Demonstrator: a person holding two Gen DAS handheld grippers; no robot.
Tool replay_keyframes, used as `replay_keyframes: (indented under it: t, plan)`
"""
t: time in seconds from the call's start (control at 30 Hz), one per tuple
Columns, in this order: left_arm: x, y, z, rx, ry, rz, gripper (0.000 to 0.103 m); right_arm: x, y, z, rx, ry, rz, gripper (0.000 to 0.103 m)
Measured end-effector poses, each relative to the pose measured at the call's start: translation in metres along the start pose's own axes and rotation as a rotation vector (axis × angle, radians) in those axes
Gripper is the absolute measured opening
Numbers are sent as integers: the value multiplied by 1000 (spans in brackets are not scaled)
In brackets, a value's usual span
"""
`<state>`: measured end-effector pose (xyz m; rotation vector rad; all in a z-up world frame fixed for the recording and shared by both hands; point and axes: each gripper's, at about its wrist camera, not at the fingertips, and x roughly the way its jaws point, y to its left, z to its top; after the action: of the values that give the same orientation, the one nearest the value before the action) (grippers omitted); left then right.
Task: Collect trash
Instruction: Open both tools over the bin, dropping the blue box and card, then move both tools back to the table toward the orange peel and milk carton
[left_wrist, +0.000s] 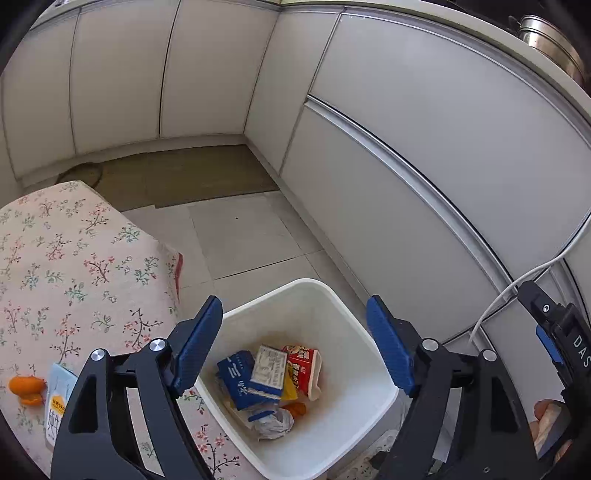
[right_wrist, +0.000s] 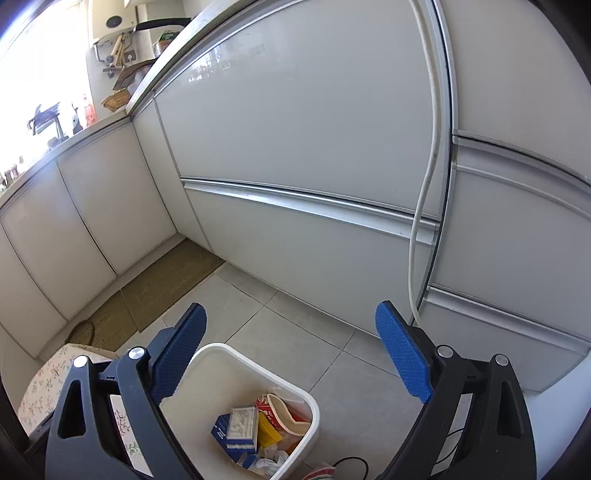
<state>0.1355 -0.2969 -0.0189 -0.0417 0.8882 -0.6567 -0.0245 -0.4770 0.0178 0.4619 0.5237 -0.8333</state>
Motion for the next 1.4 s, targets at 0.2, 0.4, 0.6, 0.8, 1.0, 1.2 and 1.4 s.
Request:
replay_keyframes:
  t: [0.2, 0.4, 0.6, 0.8, 1.0, 1.2, 1.4]
  plan:
    - [-12, 20, 1, -49, 3, 61, 89, -5, 22, -10, -81, -13, 4, 96]
    - [-26, 43, -6, -77, 18, 138, 95, -11, 54, -24, -196, -16, 27, 96]
    - [-44, 74, -16, -82, 31, 209, 95, -15, 83, -36, -258, 18, 77, 96]
    - [-63, 114, -21, -134, 34, 270, 95, -20, 113, -50, -314, 45, 122, 96]
    - [-79, 155, -33, -151, 63, 335, 95, -28, 149, -71, -393, 89, 184, 96]
    - [-81, 202, -45, -140, 156, 405, 95, -33, 186, -97, -454, 153, 251, 96]
    - [-64, 249, -59, -116, 329, 407, 96, -36, 217, -121, -494, 219, 302, 96]
